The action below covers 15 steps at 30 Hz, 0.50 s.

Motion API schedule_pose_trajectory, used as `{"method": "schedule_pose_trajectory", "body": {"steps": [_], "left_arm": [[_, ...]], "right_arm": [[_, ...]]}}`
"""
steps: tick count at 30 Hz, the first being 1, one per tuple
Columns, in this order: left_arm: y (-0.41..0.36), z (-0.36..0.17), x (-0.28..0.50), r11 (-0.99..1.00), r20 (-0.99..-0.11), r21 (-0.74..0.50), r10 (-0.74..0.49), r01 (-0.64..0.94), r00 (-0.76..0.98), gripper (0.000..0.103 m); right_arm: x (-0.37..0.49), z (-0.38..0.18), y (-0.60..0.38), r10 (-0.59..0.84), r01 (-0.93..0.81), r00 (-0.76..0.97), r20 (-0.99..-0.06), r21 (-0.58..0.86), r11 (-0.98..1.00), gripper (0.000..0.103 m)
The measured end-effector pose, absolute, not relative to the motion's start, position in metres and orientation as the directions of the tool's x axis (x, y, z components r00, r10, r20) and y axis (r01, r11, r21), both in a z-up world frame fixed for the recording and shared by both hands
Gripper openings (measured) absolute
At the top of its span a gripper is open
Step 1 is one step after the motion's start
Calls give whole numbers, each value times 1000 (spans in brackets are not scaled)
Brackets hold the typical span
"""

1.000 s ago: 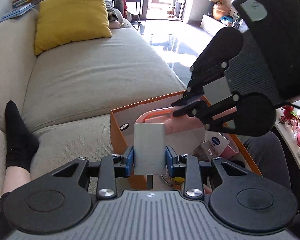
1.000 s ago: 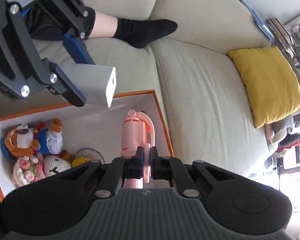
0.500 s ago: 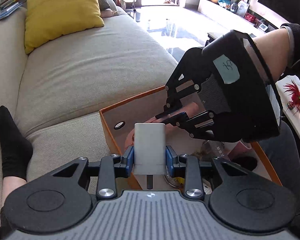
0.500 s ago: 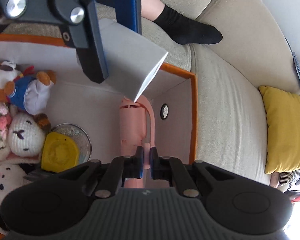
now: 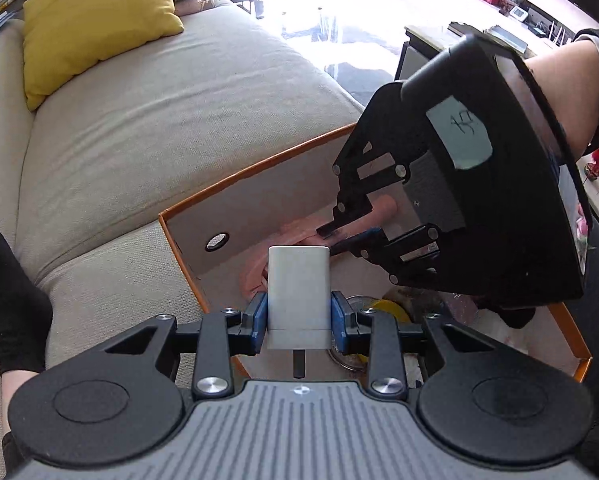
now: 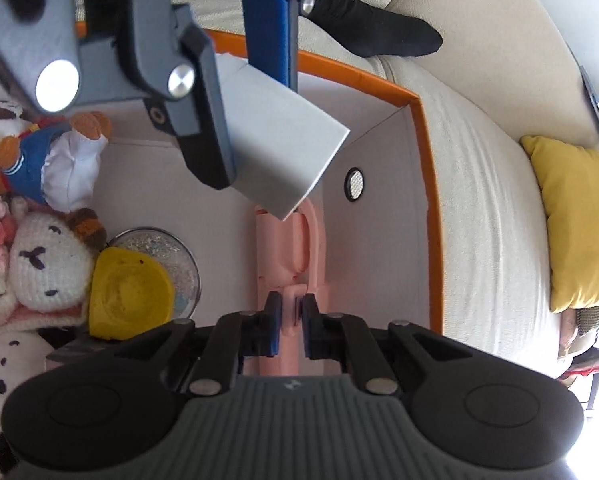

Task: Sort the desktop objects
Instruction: 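Open the right gripper to drop the selfie stick into the box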

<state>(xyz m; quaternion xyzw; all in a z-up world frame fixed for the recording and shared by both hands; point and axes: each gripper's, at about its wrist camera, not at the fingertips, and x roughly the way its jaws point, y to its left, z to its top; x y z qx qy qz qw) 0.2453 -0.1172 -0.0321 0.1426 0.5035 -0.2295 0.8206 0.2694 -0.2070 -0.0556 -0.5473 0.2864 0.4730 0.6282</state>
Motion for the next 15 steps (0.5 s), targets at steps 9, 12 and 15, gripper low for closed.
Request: {"method": "schedule_pose_trajectory", "body": {"steps": [9, 12, 15], "left_arm": [[-136, -50, 240, 816, -931, 69, -153, 573, 330, 37], [-146, -59, 238, 793, -945, 104, -109, 600, 308, 37], [-155, -66, 235, 764, -954, 106, -102, 636, 282, 37]], "right_arm": [[272, -9, -224, 336, -905, 423, -841, -377, 196, 33], [265, 11, -233, 323, -823, 554, -767, -446, 353, 33], [261, 28, -243, 332, -763, 609, -721, -415, 496, 33]]}}
